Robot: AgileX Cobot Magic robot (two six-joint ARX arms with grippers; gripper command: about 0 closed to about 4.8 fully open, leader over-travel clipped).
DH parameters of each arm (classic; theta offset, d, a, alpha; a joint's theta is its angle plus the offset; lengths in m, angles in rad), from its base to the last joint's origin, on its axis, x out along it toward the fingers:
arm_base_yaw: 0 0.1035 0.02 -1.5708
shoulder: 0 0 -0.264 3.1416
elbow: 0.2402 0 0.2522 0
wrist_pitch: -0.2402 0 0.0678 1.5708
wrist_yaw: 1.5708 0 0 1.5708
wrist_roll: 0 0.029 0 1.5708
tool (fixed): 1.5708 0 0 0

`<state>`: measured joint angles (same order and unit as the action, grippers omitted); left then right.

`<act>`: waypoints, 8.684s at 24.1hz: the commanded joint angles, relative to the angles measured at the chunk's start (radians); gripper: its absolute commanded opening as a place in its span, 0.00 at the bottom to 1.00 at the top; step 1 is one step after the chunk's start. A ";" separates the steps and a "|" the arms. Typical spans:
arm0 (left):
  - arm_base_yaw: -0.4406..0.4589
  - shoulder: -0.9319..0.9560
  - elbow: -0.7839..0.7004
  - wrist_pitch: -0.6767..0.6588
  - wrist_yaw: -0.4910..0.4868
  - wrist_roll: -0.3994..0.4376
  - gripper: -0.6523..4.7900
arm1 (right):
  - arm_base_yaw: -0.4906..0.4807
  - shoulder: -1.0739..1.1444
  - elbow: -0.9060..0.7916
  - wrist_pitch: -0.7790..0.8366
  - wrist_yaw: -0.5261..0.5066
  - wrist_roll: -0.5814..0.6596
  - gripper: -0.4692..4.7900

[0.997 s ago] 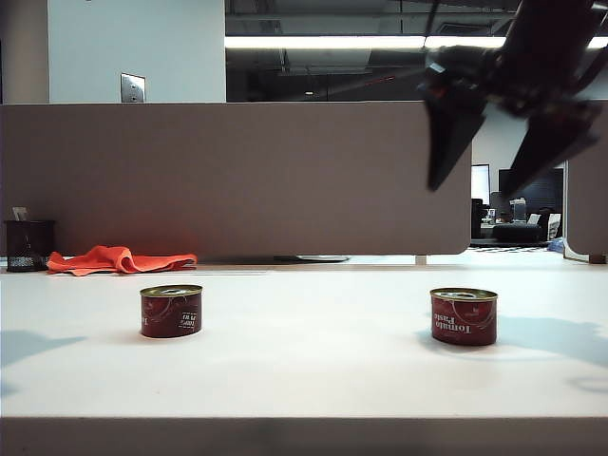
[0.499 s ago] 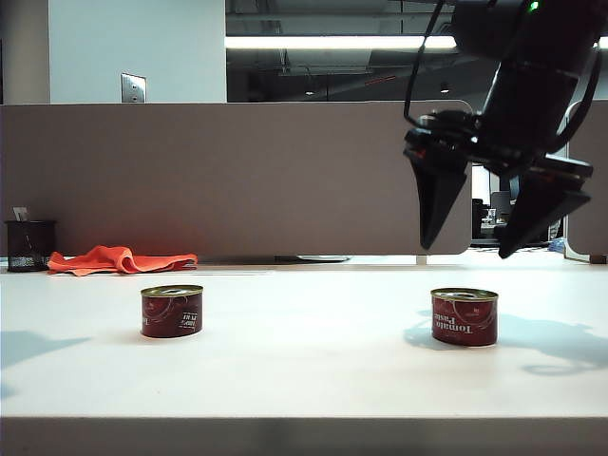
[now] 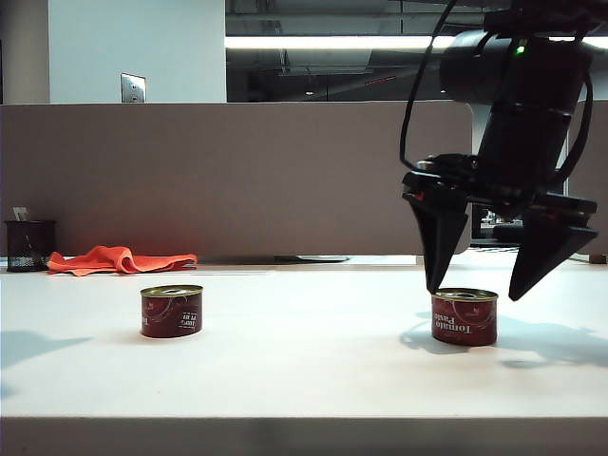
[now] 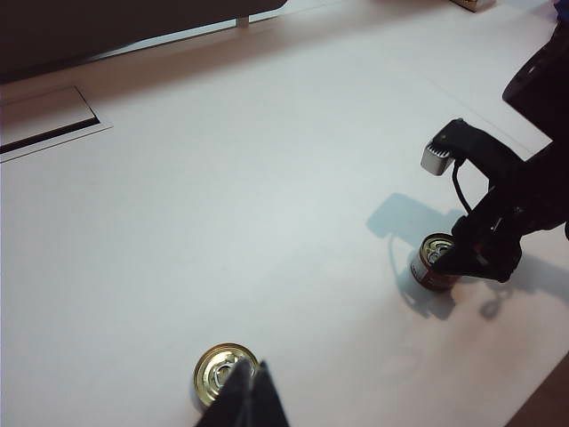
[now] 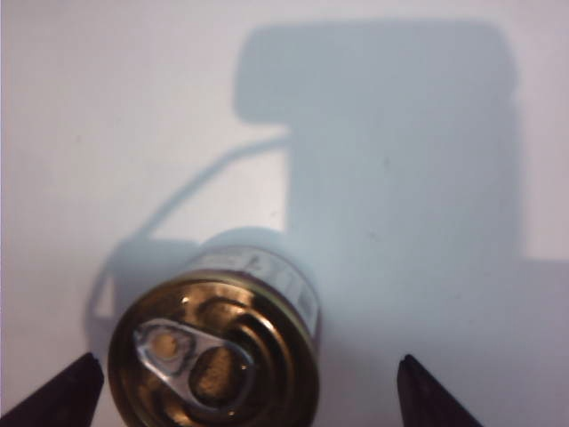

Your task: Stack a can of tomatoes on the right onto the can of tomatoes on the left.

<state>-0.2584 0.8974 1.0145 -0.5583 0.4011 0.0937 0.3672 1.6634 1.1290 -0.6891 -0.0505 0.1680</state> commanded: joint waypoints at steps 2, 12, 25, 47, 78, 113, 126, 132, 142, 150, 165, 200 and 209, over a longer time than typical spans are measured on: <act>0.002 -0.003 0.006 0.014 0.003 0.002 0.11 | 0.011 -0.003 0.004 0.017 -0.016 0.005 1.00; 0.002 -0.003 0.005 0.013 0.003 0.004 0.11 | 0.018 0.049 0.004 0.014 0.007 0.005 1.00; 0.002 -0.003 0.005 0.013 0.003 0.004 0.11 | 0.018 0.049 0.004 0.040 0.008 -0.016 0.66; 0.002 -0.007 0.005 0.021 -0.177 0.029 0.11 | 0.282 0.131 0.450 0.057 0.059 -0.095 0.61; 0.002 -0.007 0.005 0.021 -0.178 0.030 0.11 | 0.456 0.457 0.748 -0.013 0.069 -0.181 0.80; -0.040 -0.584 -0.174 -0.061 -0.286 0.022 0.11 | 0.253 -1.107 -0.005 -0.038 0.398 -0.116 0.07; -0.039 -0.591 -0.509 0.251 -0.288 0.003 0.11 | 0.253 -1.340 -0.628 0.409 0.409 -0.169 0.07; -0.039 -0.591 -0.729 0.434 -0.289 -0.051 0.11 | 0.252 -1.328 -0.848 0.555 0.445 -0.168 0.07; -0.039 -0.599 -0.848 0.584 -0.293 -0.112 0.11 | 0.254 -1.560 -0.961 0.630 0.433 -0.180 0.08; -0.039 -0.615 -0.912 0.634 -0.338 -0.113 0.11 | 0.253 -1.664 -1.090 0.614 0.420 -0.180 0.08; -0.039 -0.742 -1.008 0.617 -0.378 -0.180 0.11 | 0.254 -1.662 -1.127 0.578 0.388 -0.116 0.09; 0.239 -0.895 -1.008 0.597 -0.378 -0.180 0.11 | -0.291 -1.665 -1.128 0.573 0.388 -0.116 0.09; 0.239 -0.895 -1.008 0.597 -0.378 -0.180 0.11 | -0.290 -1.665 -1.128 0.573 0.388 -0.116 0.09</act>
<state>-0.0204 0.0025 0.0029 0.0292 0.0223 -0.0868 0.0769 0.0013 0.0071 -0.1326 0.3367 0.0483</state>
